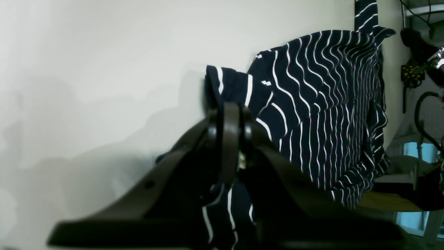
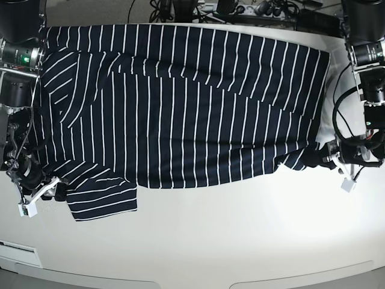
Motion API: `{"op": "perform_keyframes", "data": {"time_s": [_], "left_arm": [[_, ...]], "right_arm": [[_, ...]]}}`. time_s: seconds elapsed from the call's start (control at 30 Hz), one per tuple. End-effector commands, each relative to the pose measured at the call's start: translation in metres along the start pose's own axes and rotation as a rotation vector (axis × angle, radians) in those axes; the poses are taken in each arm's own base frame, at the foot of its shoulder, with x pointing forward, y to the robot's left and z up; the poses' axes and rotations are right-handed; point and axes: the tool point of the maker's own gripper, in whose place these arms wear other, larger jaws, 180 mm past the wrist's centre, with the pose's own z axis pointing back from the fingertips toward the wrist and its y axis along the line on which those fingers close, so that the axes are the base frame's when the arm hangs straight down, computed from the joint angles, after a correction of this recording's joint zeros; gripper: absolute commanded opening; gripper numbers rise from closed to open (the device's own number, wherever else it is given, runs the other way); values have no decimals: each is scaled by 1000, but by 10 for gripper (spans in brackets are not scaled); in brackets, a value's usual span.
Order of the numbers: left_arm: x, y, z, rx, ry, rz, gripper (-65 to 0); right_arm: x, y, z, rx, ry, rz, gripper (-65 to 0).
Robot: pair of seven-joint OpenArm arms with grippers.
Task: Fold the T-shirt properly
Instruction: 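Move the right gripper to the opposite side edge near the hem and grasp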
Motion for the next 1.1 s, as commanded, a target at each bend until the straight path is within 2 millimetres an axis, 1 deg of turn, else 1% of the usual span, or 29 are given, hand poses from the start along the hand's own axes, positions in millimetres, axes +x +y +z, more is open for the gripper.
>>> {"op": "perform_keyframes", "data": {"time_s": [0.0,0.07,0.23,0.33,0.37,0.4,0.43,0.47,0.5,0.63,0.73,0.8,0.83,0.87,0.9,1.0,1.03,1.07], "left_arm": [[23,-6,13,-7,-54,-37,-650],[23,-7,12,-8,-54,-36,-650],[23,-7,12,-8,-55,-36,-650],[24,-6,13,-8,-60,-36,-650],[24,-6,13,-7,-60,-36,-650],[24,-6,13,-7,-60,-36,-650],[24,-7,12,-8,-60,-36,-650],[24,-7,12,-9,-61,-36,-650],[25,-7,12,-9,-64,-37,-650],[29,-7,13,-9,-84,-38,-650],[31,-7,13,-9,-93,-38,-650],[30,-7,13,-8,-92,-38,-650],[30,-6,14,-5,-90,-37,-650],[29,-6,14,-5,-90,-37,-650],[29,-6,14,-4,-90,-37,-650],[31,-6,15,-4,-94,-39,-650],[31,-6,15,-4,-93,-39,-650],[31,-6,15,-4,-94,-39,-650]], "right_arm": [[25,-5,4,-16,-68,17,-345],[19,-4,3,-20,-64,19,-345],[14,2,-1,-12,-72,22,-345],[19,-7,-1,-72,-108,32,-348],[21,-12,0,-96,-116,28,-371],[22,-17,1,-124,-119,14,-428],[22,-20,1,-145,-120,2,-520],[22,-22,1,-155,-121,-3,-628],[22,-23,2,-161,-121,-7,-650],[27,-24,3,-152,-124,-10,-650],[34,-19,6,-98,-123,-2,-650],[30,-15,8,-60,-92,21,-650],[24,-16,8,-58,-63,33,-650],[15,-20,9,-69,-29,45,-612],[7,-22,9,-78,1,52,-552],[-17,-31,14,-96,52,58,-332],[-23,-34,16,-102,64,58,-298],[-29,-38,18,-115,76,55,-297]]}}
